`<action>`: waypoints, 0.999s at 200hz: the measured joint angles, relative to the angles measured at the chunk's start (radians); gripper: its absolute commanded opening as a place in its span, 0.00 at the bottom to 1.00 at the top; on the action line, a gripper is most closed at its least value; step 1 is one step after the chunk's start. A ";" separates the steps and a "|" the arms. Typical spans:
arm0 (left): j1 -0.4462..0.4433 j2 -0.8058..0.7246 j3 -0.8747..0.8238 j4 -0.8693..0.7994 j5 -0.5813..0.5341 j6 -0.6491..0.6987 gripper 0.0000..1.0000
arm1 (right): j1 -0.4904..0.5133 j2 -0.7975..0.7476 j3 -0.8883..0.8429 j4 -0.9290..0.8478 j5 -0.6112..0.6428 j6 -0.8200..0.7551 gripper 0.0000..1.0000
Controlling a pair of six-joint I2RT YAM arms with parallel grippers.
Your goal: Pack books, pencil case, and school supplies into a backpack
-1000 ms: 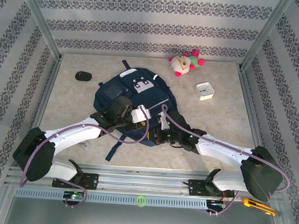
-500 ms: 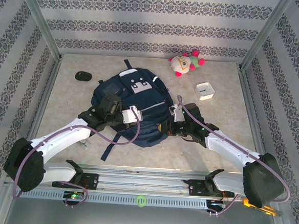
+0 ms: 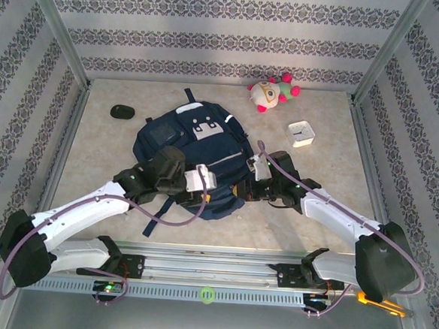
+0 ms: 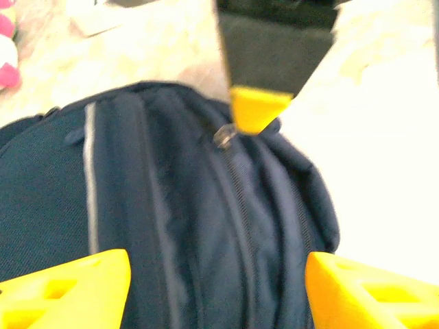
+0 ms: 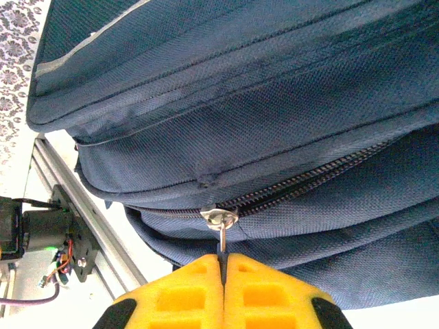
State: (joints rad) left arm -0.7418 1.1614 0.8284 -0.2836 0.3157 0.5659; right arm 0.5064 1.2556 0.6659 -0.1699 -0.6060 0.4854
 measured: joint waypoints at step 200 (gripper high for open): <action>0.135 -0.110 -0.091 -0.137 -0.066 0.109 0.39 | -0.068 0.070 0.013 0.006 -0.102 -0.047 0.00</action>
State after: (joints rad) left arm -0.6064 1.0515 0.7376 -0.4206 0.2493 0.6750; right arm 0.4389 1.3258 0.6785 -0.1638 -0.7078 0.4385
